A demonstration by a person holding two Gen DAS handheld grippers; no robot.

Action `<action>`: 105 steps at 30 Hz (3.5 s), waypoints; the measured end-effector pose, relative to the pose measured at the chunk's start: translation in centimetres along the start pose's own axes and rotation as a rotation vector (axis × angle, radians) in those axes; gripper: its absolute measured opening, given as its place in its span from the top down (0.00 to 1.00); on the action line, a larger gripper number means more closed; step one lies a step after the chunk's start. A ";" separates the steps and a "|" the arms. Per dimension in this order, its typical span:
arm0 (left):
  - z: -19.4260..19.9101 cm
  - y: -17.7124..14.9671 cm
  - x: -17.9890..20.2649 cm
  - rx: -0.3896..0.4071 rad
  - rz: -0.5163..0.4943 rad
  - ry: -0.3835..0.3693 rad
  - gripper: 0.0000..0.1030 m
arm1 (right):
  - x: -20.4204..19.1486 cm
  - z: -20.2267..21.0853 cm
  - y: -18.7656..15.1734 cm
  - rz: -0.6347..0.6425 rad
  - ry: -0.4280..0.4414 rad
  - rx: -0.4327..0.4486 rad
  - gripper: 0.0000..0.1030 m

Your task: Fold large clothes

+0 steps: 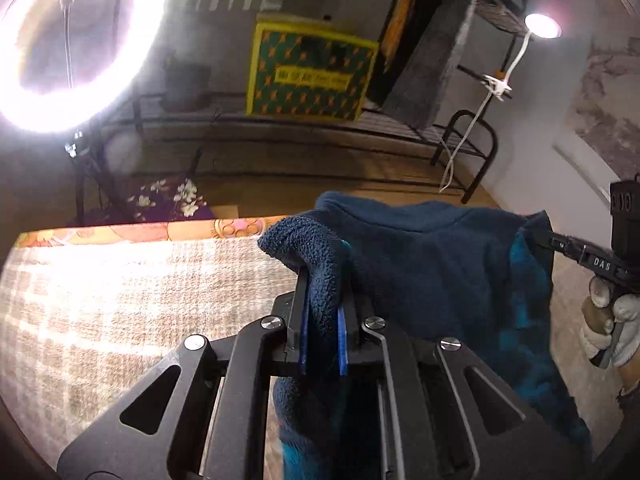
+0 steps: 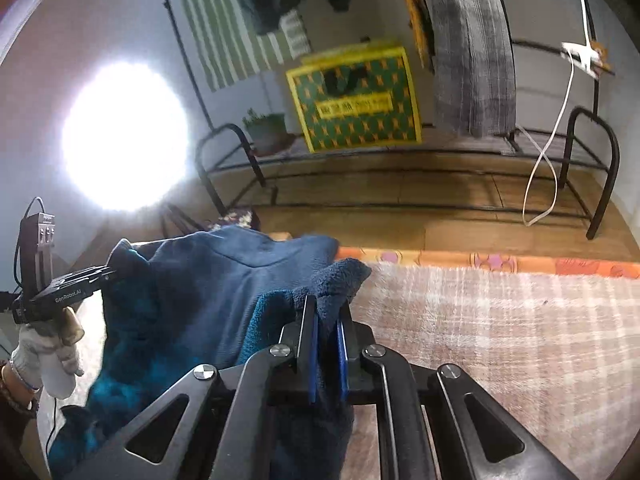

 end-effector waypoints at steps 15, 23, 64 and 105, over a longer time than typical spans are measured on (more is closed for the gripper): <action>15.8 -3.5 4.4 0.091 -0.040 -0.080 0.92 | -8.4 15.8 -2.8 0.091 0.065 0.039 0.96; 21.6 -9.6 6.0 0.064 -0.068 -0.084 0.92 | -11.0 22.0 -9.0 0.114 0.091 0.020 0.96; 25.9 -21.3 0.0 -0.244 0.770 -0.319 0.45 | -7.1 25.1 -21.1 -0.592 0.232 -0.085 0.31; 28.3 -15.8 11.0 -0.139 0.156 -0.168 0.69 | -16.7 26.4 -17.3 -0.035 0.067 -0.051 0.68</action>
Point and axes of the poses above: each gripper's, at about its wrist camera, not at the fingertips, and z roughly against the way its jaws point, x to its right, y to its top, the point moved 3 cm from there along -z, roughly the way its jaws point, and after that the axes turned 4 degrees about x, right-handed, at the moved point
